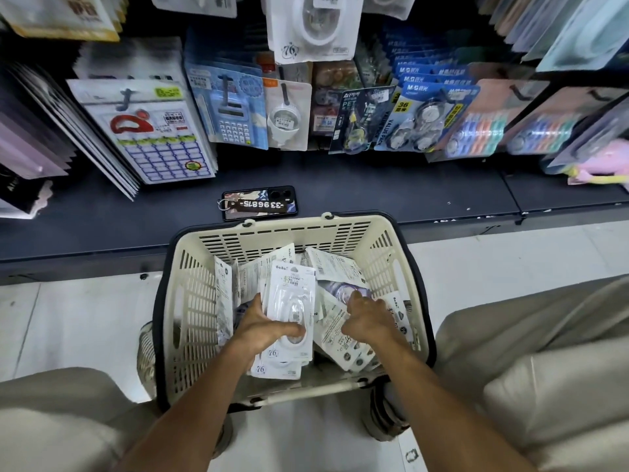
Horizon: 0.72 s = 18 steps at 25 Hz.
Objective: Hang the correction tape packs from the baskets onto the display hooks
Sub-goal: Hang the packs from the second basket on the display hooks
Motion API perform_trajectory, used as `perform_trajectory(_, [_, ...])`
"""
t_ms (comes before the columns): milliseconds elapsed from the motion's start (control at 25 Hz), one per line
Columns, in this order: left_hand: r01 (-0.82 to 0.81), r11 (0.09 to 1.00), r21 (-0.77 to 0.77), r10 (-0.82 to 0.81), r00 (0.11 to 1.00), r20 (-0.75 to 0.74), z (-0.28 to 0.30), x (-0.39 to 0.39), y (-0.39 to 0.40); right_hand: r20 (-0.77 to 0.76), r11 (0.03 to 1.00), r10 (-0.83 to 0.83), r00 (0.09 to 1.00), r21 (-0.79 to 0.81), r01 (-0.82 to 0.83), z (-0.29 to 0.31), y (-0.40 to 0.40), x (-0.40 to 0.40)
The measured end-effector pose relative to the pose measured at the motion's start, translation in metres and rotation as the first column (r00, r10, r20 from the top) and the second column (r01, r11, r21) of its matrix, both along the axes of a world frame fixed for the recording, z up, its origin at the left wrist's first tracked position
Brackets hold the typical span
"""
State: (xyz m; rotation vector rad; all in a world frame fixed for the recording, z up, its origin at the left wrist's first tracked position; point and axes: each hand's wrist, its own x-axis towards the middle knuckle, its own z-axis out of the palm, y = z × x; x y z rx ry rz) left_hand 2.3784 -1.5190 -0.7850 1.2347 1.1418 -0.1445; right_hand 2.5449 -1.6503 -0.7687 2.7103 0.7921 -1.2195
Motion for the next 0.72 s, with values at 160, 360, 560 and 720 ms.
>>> perform_trajectory(160, [-0.014, 1.000, -0.009, 0.014, 1.000, -0.010, -0.006, -0.004, 0.002, -0.130, 0.986, 0.033, 0.991, 0.168, -0.011, 0.006, 0.003, -0.004])
perform_trajectory(360, [0.017, 0.998, 0.052, -0.016, 1.000, -0.015, -0.001, -0.001, 0.013, -0.458, 0.957, -0.031, 0.889, 0.243, 0.159, 0.063, 0.038, 0.042])
perform_trajectory(560, [-0.044, 0.996, 0.072, 0.039, 0.996, 0.079, 0.020, 0.001, 0.012, -0.029, 0.914, 0.251, 0.968, 0.336, -0.227, 0.098, 0.056, 0.056])
perform_trajectory(720, [-0.216, 0.976, 0.021, 0.207, 0.957, 0.205, 0.068, 0.018, 0.021, -0.249, 0.714, 0.114, 0.962, 0.693, 0.095, 0.157, 0.066, 0.085])
